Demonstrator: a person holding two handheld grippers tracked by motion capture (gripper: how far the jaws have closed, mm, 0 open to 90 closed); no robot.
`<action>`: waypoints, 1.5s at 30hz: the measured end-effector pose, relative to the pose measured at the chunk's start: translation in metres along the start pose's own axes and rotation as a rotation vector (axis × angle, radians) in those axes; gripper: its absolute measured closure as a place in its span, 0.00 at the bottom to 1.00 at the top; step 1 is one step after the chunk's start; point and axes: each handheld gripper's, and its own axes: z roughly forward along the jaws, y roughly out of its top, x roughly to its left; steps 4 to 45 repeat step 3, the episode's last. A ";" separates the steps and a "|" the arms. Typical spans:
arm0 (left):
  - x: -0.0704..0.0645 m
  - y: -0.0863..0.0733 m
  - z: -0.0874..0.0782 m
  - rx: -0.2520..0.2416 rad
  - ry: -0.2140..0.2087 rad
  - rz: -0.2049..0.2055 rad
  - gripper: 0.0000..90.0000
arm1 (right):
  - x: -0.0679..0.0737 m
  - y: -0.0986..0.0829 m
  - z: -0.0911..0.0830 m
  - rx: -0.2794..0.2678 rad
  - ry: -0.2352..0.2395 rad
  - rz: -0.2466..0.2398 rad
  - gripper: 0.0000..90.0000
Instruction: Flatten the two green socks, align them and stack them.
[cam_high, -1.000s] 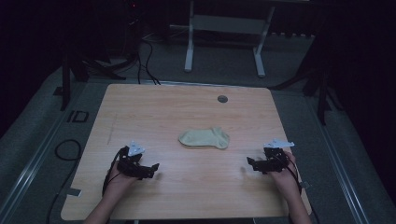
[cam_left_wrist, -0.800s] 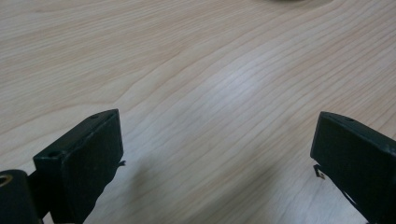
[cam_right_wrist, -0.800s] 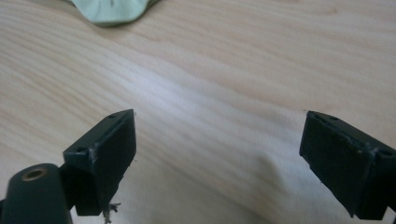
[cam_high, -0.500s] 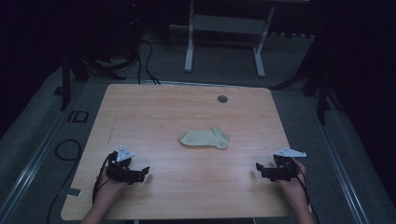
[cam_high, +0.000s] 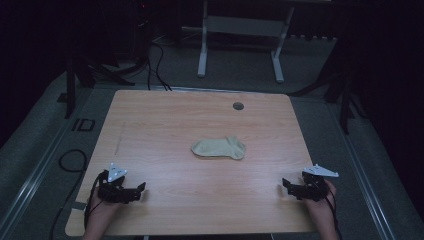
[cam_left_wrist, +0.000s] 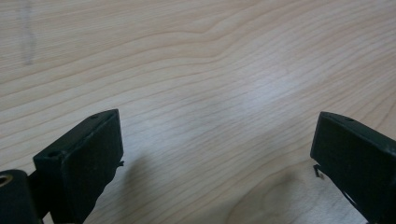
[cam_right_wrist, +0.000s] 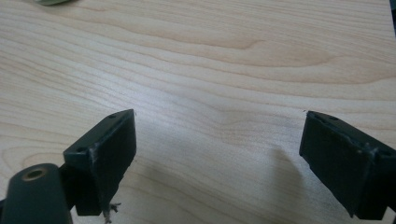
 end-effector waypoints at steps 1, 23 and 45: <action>0.000 0.000 0.000 -0.004 0.002 -0.005 0.03 | 0.000 0.000 0.000 0.000 0.002 -0.001 0.12; 0.001 0.000 0.000 -0.009 0.003 -0.007 0.03 | 0.001 0.000 0.000 -0.004 0.003 -0.003 0.12; 0.001 0.000 0.000 -0.009 0.003 -0.007 0.03 | 0.001 0.000 0.000 -0.004 0.003 -0.003 0.12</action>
